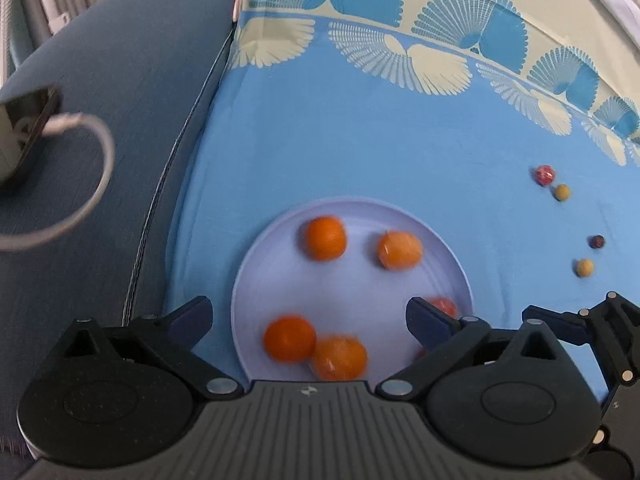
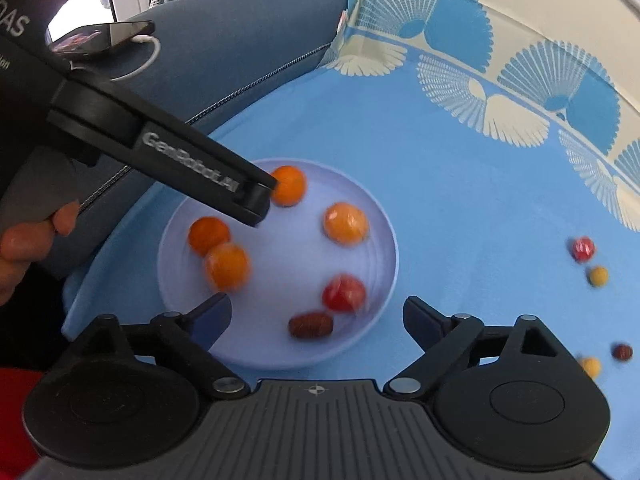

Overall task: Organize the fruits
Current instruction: 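Carry the orange and wrapped tangerine to the plate and open both tools, then withdraw both open tools from the plate toward the remaining fruits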

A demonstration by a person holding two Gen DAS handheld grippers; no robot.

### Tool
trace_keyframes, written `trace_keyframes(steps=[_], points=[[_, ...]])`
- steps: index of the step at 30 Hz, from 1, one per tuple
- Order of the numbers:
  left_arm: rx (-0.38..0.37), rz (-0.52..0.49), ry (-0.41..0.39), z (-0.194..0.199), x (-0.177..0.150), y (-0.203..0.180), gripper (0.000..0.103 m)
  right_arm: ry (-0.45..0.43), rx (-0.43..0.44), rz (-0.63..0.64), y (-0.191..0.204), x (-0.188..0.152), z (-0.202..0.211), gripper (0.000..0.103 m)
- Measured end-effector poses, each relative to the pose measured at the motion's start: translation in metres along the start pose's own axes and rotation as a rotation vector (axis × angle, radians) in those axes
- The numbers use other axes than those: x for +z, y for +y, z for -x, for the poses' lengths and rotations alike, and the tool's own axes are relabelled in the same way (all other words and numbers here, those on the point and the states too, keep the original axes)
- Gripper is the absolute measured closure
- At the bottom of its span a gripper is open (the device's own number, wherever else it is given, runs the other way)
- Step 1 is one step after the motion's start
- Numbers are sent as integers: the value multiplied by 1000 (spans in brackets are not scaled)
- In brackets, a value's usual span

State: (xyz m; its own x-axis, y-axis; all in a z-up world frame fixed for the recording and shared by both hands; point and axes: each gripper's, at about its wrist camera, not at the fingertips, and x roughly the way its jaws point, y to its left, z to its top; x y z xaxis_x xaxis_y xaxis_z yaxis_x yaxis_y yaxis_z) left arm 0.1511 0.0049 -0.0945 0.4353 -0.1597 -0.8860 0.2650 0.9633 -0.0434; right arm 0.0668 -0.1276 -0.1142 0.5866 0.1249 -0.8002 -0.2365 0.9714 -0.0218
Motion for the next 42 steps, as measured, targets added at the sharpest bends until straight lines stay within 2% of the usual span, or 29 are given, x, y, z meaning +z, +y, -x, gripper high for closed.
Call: trace_keyframes(steps=[7,12,16,21,29,42], points=[[-9,43,19,30,-32,6,0,-20,-29,-55,4,-19,39,8],[-14,60,-37,60,-39,7,0,-68,-59,-78,3,-19,62,8],[-10,58,-95,85,-45,2,0,-114,-78,-66,9,-24,84,3],[-13,60,-121,104,-60,-2,0,-138,-84,-50,20,-38,102,3],[-10,62,-130,122,-85,-3,0,-181,-97,-35,30,-52,123,1],[-6,28,-163,139,-95,-17,0,-224,-100,-50,32,-60,138,1]])
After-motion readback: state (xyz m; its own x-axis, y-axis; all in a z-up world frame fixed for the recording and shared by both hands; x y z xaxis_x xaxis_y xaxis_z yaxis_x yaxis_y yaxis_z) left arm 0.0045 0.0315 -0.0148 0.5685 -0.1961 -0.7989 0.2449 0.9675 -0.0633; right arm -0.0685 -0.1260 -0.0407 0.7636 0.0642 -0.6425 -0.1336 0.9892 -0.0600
